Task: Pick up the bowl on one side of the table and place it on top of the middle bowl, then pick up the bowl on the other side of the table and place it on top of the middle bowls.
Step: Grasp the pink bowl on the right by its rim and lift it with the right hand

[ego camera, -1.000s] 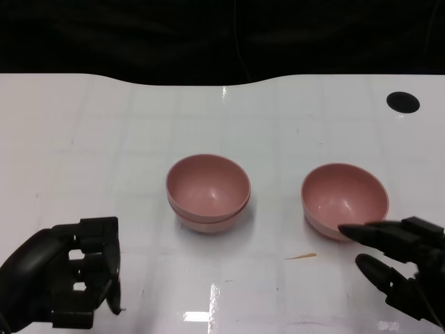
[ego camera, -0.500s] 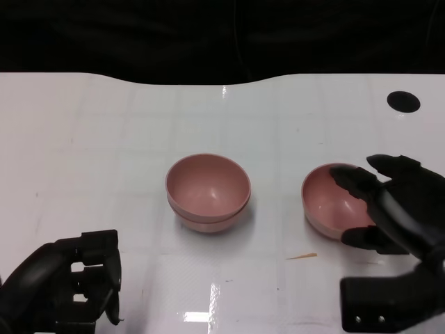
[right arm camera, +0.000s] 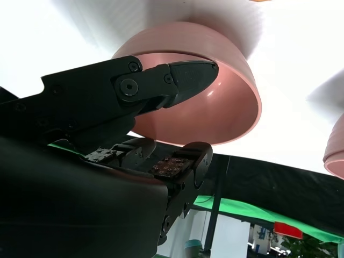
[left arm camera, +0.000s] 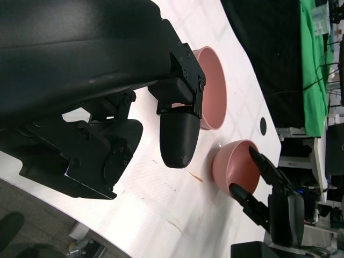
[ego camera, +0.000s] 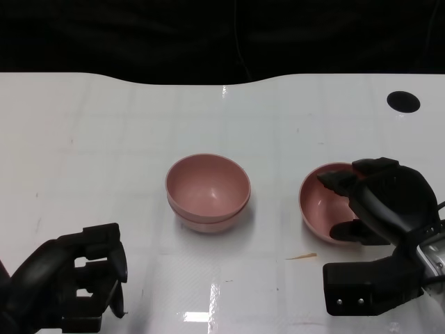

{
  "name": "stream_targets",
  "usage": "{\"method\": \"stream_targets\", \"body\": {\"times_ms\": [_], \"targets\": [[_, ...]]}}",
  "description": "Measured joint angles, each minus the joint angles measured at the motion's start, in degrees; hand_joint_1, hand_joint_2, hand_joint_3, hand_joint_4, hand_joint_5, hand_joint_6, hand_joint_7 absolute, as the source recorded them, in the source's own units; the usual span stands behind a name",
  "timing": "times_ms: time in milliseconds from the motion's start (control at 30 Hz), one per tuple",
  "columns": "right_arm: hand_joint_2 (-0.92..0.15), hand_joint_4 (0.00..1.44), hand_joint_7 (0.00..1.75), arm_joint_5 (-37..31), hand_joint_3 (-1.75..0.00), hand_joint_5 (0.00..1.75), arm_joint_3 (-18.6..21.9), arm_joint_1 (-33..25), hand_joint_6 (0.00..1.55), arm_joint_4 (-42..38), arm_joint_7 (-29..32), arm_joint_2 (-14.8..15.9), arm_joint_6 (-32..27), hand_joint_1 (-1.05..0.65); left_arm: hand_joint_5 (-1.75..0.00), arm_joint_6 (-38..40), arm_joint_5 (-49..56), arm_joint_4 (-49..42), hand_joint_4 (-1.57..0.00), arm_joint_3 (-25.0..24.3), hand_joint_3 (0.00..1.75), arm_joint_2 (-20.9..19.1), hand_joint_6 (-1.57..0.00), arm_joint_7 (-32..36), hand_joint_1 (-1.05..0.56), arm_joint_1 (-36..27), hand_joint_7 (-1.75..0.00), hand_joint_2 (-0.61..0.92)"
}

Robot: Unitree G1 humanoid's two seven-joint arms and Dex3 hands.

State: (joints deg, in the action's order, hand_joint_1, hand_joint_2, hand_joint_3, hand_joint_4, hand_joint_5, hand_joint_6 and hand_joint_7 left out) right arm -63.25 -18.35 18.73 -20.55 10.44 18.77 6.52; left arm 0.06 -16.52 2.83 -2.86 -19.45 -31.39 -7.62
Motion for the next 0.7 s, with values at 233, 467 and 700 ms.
{"method": "stream_targets", "body": {"times_ms": [233, 467, 700], "targets": [[-0.92, 0.59, 0.01, 1.5, -0.15, 0.02, -2.2, -2.3, 0.54, 4.1, 0.2, 2.6, -1.1, -0.77, -1.75, 2.0, 1.6, 2.7, -0.71, 0.1, 1.14, 0.0, -0.6, 1.5, 0.26, -0.2, -1.75, 0.76], [-0.92, 0.58, 0.01, 2.3, -0.15, 0.02, -2.7, -3.9, 0.54, 8.0, -0.9, 4.9, -1.5, -0.77, -1.75, 2.2, 2.4, 2.6, -0.73, 0.1, 1.2, 0.0, -0.61, 1.5, 0.28, -0.3, -1.75, 0.72], [-0.92, 0.58, 0.01, 3.7, -0.15, 0.01, -2.6, -3.8, 0.54, 9.7, -1.5, 6.3, -1.2, -0.77, -1.75, 2.6, 2.8, 2.5, -0.73, 0.1, 1.15, 0.3, -0.62, 1.6, 0.28, -0.2, -1.75, 0.75]]}}
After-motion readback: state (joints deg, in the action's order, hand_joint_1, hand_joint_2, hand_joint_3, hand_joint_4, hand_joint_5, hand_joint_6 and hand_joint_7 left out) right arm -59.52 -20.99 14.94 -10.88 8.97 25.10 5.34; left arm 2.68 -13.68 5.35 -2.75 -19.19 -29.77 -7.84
